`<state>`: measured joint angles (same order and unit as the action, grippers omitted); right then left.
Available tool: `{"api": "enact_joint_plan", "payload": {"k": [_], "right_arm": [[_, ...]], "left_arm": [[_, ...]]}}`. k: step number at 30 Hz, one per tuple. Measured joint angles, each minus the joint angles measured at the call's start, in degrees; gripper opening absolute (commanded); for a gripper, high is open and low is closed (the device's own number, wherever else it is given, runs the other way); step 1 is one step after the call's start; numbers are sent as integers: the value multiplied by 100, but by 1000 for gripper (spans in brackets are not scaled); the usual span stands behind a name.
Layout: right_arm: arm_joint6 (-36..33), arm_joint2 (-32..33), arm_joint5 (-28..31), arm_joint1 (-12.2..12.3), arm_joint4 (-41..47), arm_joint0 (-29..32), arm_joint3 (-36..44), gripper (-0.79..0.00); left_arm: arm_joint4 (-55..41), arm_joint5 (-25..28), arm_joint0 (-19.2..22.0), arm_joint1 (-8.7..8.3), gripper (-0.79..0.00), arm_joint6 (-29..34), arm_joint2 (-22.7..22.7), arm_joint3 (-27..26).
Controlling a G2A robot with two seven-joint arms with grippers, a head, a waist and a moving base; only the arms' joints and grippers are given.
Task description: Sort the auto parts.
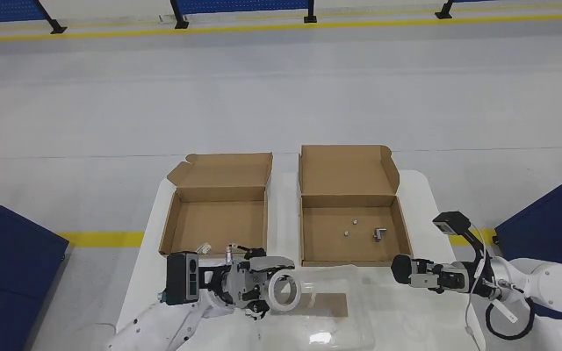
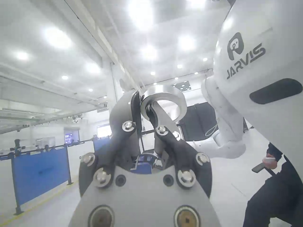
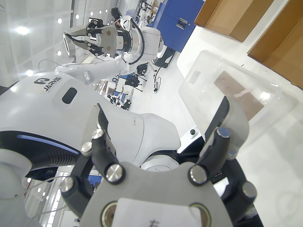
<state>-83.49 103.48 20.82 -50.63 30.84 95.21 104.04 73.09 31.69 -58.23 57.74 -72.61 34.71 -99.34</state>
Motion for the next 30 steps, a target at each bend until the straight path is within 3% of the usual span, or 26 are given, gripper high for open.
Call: {"api": "enact_joint_plan", "payload": {"k": [16,22,30], "right_arm": [[0,0,0,0,0,0,0,0],[0,0,0,0,0,0,0,0],[0,0,0,0,0,0,0,0]], "left_arm": [[-302,-71,-104,36,-785,222,156,-185],[-653,47,-118,115,-785,199,389,-388],[-1162,116,-113,302,-785,117,361,-659]]}}
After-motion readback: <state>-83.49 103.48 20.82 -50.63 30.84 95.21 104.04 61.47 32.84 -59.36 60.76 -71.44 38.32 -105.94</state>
